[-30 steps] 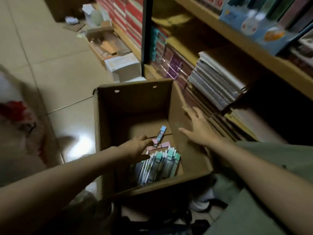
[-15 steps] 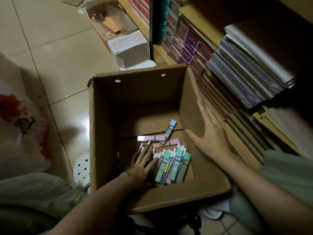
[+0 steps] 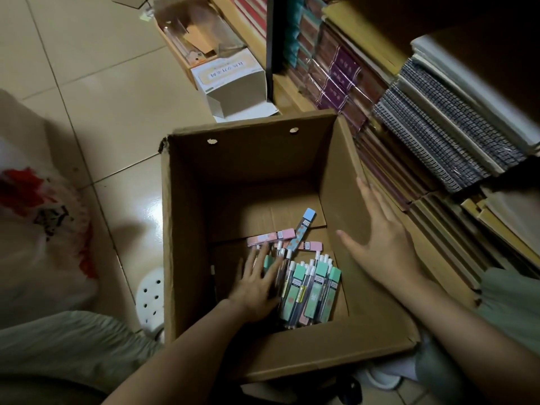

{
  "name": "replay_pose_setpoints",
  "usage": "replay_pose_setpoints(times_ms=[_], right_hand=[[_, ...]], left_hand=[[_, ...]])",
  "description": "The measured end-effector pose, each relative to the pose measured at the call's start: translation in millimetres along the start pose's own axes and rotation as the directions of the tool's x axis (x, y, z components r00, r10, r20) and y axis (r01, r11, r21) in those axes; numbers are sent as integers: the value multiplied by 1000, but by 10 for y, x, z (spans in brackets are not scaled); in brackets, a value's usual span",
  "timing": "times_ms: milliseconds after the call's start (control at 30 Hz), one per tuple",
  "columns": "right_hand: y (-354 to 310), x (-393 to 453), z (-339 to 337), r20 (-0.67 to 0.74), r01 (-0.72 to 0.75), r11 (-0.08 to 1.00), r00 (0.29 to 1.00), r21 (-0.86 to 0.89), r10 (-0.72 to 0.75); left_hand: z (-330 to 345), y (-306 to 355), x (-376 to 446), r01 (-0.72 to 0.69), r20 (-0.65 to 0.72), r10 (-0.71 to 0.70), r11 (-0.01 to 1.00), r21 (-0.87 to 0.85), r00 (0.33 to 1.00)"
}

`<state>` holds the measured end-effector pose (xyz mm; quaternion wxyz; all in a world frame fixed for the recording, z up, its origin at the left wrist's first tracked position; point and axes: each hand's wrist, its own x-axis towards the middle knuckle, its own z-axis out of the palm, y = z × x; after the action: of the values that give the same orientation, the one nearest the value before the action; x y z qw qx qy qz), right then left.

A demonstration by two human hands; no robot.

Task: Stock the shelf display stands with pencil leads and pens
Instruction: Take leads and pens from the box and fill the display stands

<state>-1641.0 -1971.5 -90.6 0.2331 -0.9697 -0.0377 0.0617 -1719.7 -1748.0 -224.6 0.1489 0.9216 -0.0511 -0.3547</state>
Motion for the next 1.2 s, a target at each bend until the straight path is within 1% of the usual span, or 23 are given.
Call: replay_pose_setpoints(times_ms=[33,67,100,167,233,300,367,433,500,533,567,633,667,700,867,967,1000,1033,1067,1100,1133,1167,1200], right_hand=[[-6,-4,-2,4,-6,1000,1000,0,6],[-8,-8,-4,5,-8,1000,1000,-1,8],[-10,-14,-7,3,-8,1000,1000,2,8],[-14,-17,-8,-5,-1,1000,1000,19,1],[-5,-20,-9,-11,8,1000,1000,30,-8],[6,-19,-9,-15,6,1000,1000,27,-5],[17,-23,-3,-26,13,999,1000,30,-13],[23,-19,7,-34,22,999,999,33,-21],[18,-15,8,-32,22,999,999,33,-21],[15,-11,5,-34,21,999,999,39,-20],[12,-12,0,-34,19,999,999,43,-17],[0,-17,-10,-30,12,999,999,50,-10],[-4,-20,-12,-26,10,999,1000,53,-9],[-7,-22,-12,-20,7,998,1000,55,-6],[-9,-16,-31,-13,14,999,1000,45,-14],[-10,-16,-42,49,-16,999,999,41,14],[-19,-15,-47,69,-33,999,997,11,32],[-50,-14,-49,55,-16,998,998,-55,19],[-95,-12,-52,-1,50,990,999,-135,-51],[-153,-3,-48,-64,147,970,985,-192,-161],[-223,22,-26,-108,249,947,956,-203,-275],[-296,46,24,-109,330,927,930,-178,-352],[-365,60,99,-45,359,925,929,-120,-367]], left_hand=[[-27,33,-34,98,-23,-104,980,-173,994],[-55,58,-50,210,-17,-228,922,-325,974],[-80,74,-58,324,17,-350,845,-425,937],[-128,116,-73,517,101,-536,721,-462,838],[-146,162,-89,606,193,-607,605,-516,771],[-104,214,-102,603,237,-600,534,-593,764],[-41,230,-135,524,172,-566,549,-651,806],[-14,222,-163,400,28,-511,637,-659,859],[-57,209,-193,337,-112,-500,714,-614,859],[-94,189,-189,349,-115,-520,704,-619,846],[-136,168,-183,400,-47,-555,653,-643,831],[-137,112,-198,523,150,-588,539,-660,795],[-105,92,-216,551,207,-573,530,-645,793],[-62,84,-227,551,225,-550,548,-629,804],[-19,172,-140,446,103,-478,689,-571,872],[-53,198,-85,372,2,-433,773,-513,902],[-56,181,-76,357,-28,-427,788,-502,904],[-56,153,-64,347,-57,-429,796,-496,902],[-71,123,-52,339,-93,-438,798,-498,894],[-92,94,-33,327,-133,-452,791,-517,882],[-119,67,-1,301,-177,-461,779,-550,869],[-151,47,35,261,-224,-460,770,-583,859],[-185,35,77,214,-271,-450,768,-604,851]])
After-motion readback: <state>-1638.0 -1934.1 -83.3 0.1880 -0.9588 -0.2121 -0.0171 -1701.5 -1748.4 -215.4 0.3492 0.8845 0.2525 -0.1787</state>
